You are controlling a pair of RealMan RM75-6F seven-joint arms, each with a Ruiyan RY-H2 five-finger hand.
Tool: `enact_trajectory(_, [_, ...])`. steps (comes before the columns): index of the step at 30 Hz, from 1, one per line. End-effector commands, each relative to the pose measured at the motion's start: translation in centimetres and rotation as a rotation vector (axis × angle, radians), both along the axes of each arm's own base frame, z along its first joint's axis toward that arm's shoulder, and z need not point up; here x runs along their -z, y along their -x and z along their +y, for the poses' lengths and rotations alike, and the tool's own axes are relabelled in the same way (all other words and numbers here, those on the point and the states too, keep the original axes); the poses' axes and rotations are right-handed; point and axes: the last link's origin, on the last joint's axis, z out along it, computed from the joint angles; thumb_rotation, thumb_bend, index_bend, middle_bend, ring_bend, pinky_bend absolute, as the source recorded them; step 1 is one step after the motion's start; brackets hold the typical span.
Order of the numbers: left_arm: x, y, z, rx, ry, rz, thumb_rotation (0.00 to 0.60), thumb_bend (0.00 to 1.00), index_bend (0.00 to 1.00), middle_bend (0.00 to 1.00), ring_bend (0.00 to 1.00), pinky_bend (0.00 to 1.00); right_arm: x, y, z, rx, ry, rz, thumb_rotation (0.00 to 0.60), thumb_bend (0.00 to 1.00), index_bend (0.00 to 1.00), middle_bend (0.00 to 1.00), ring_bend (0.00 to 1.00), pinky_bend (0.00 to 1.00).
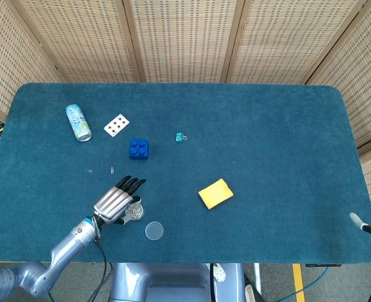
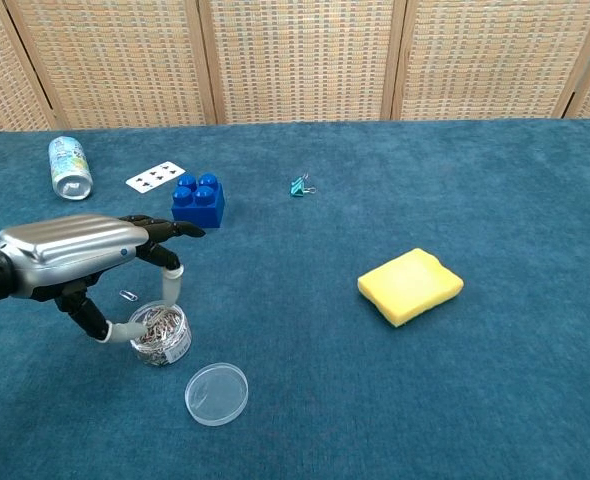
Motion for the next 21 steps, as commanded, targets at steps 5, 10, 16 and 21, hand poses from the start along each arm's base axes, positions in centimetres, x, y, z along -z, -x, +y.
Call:
enact_trajectory(5, [-0.3, -0.1, 0.2, 0.004, -0.009, -0.058, 0.6, 0.15, 0.25, 0.0, 0.0, 0.0, 0.0, 0.0, 0.0, 0.001, 0.0, 0.001, 0.6, 0.0, 0.0, 0.0, 0.0, 0.0])
enact_trajectory(10, [-1.7, 0.1, 0.9, 0.005, -0.044, -0.104, 0.6, 0.15, 0.27, 0.0, 0.0, 0.0, 0.0, 0.0, 0.0, 0.001, 0.002, -0.001, 0.6, 0.0, 0.0, 0.0, 0.0, 0.0])
enact_trajectory(16, [-5.0, 2.1, 2.9, -0.034, -0.139, -0.087, 0.6, 0.15, 0.34, 0.0, 0.0, 0.0, 0.0, 0.0, 0.0, -0.001, 0.0, 0.001, 0.6, 0.0, 0.0, 0.0, 0.0, 0.0])
enact_trajectory(21, [-7.0, 5.1, 5.2, -0.114, -0.211, -0.046, 0.6, 0.16, 0.43, 0.0, 0.0, 0.0, 0.1, 0.0, -0.1, 0.001, -0.001, 0.003, 0.6, 0.0, 0.0, 0.0, 0.0, 0.0])
